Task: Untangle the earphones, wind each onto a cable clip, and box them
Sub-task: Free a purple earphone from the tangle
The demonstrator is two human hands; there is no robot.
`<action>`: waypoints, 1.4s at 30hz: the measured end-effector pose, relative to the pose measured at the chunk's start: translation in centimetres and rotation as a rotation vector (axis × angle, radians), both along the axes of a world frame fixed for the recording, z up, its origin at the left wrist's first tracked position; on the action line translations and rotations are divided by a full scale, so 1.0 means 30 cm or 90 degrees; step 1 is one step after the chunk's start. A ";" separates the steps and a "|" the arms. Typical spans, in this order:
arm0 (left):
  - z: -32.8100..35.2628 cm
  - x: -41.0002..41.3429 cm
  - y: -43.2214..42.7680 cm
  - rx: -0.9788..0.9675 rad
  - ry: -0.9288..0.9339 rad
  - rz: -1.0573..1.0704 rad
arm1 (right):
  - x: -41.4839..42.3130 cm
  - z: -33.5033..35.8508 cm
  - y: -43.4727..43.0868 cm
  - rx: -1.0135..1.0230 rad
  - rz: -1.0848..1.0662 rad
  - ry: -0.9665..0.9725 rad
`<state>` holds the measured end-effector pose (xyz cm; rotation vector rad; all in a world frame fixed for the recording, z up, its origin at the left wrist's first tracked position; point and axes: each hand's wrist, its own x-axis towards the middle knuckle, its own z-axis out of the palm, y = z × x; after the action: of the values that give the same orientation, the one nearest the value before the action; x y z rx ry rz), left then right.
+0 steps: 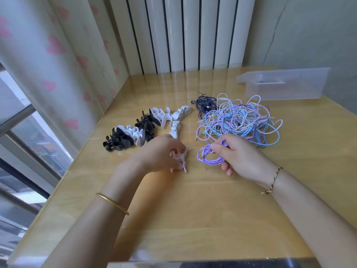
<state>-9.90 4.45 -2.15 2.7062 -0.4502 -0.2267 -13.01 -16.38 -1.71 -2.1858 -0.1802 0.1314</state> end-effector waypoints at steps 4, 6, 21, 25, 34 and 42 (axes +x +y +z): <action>-0.013 -0.012 0.000 -0.005 -0.041 -0.003 | 0.002 -0.004 0.007 0.011 -0.010 -0.012; -0.028 -0.021 -0.006 -0.001 -0.073 -0.013 | 0.003 -0.005 0.011 0.020 -0.017 -0.025; 0.055 -0.136 -0.100 -0.436 -0.010 -0.035 | 0.029 -0.017 0.022 0.076 -0.153 -0.341; 0.081 -0.142 -0.128 -0.510 0.030 -0.004 | 0.019 -0.022 0.025 0.115 -0.152 -0.403; 0.090 -0.134 -0.163 -0.505 0.032 0.075 | 0.002 -0.012 0.041 0.103 -0.158 -0.487; 0.081 -0.131 -0.198 -0.433 -0.071 0.103 | -0.001 -0.015 0.054 0.069 -0.176 -0.507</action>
<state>-13.83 -1.47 0.29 2.0738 -0.2705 0.1097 -13.02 -14.76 -2.15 -2.0214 -0.3133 -0.8904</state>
